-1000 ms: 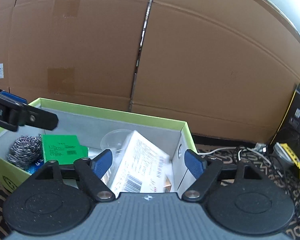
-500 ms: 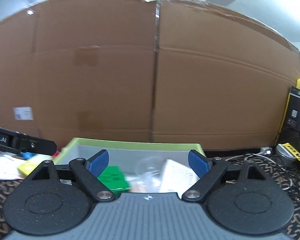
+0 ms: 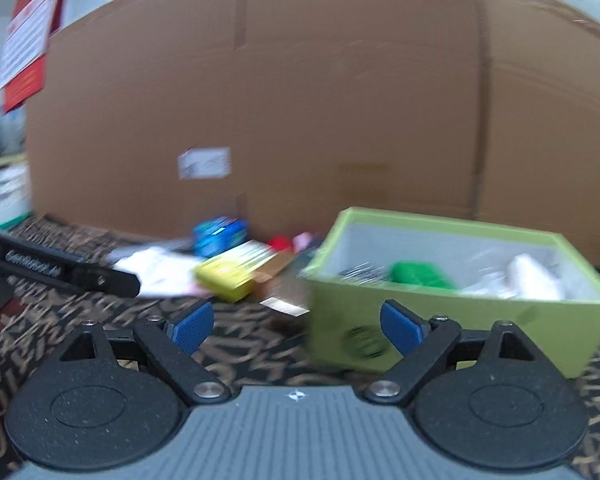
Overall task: Organize objects
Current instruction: 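Withdraw both tools from the lime-green box back to the pile, then grasp the clear toothbrush case with the left tool while the right tool grasps the yellow medicine box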
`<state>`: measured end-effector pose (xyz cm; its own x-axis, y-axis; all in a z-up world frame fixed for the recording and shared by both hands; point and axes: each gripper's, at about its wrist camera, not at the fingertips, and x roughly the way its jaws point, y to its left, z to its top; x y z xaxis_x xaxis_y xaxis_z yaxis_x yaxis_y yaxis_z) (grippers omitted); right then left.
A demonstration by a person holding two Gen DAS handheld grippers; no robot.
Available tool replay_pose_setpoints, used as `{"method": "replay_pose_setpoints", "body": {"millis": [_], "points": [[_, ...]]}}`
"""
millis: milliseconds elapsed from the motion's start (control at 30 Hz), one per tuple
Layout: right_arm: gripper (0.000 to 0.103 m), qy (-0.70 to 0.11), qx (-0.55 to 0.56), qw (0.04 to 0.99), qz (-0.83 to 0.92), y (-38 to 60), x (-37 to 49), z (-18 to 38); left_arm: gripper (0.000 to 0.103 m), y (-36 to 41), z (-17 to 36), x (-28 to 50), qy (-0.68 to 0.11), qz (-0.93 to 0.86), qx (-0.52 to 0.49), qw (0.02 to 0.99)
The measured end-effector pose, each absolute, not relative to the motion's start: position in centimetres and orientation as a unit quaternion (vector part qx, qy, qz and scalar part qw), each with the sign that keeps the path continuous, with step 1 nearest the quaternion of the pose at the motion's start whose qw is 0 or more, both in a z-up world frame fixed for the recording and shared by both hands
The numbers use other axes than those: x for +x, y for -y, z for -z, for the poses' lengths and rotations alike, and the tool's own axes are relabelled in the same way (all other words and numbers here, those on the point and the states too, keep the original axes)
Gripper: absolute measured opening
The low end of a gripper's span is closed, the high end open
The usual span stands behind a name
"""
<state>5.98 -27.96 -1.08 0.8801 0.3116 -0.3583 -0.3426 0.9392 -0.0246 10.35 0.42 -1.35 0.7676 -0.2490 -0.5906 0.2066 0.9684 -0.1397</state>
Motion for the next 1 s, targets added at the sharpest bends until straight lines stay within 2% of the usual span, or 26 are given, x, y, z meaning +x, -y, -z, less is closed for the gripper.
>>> {"method": "replay_pose_setpoints", "body": {"millis": [300,467,700,933,1000], "points": [[0.091,-0.221,-0.026,0.955,-0.194,22.5,9.2,1.5,0.103,-5.3,2.9,11.4,-0.336,0.086,-0.055,0.936],[0.091,-0.228,-0.003,0.959,-0.17,19.4,12.5,1.4,0.103,-6.6,1.7,14.4,-0.321,0.076,-0.047,0.943],[0.091,-0.269,0.021,0.957,-0.104,16.5,17.5,3.5,0.103,-9.4,2.6,20.0,-0.342,0.068,-0.016,0.937],[0.091,-0.282,0.057,0.955,-0.076,15.9,19.4,4.1,0.087,-11.3,4.8,23.9,-0.352,0.078,0.011,0.933],[0.091,-0.285,0.065,0.954,-0.07,15.6,19.7,4.3,0.085,-11.3,5.3,24.9,-0.351,0.08,0.012,0.933]]}}
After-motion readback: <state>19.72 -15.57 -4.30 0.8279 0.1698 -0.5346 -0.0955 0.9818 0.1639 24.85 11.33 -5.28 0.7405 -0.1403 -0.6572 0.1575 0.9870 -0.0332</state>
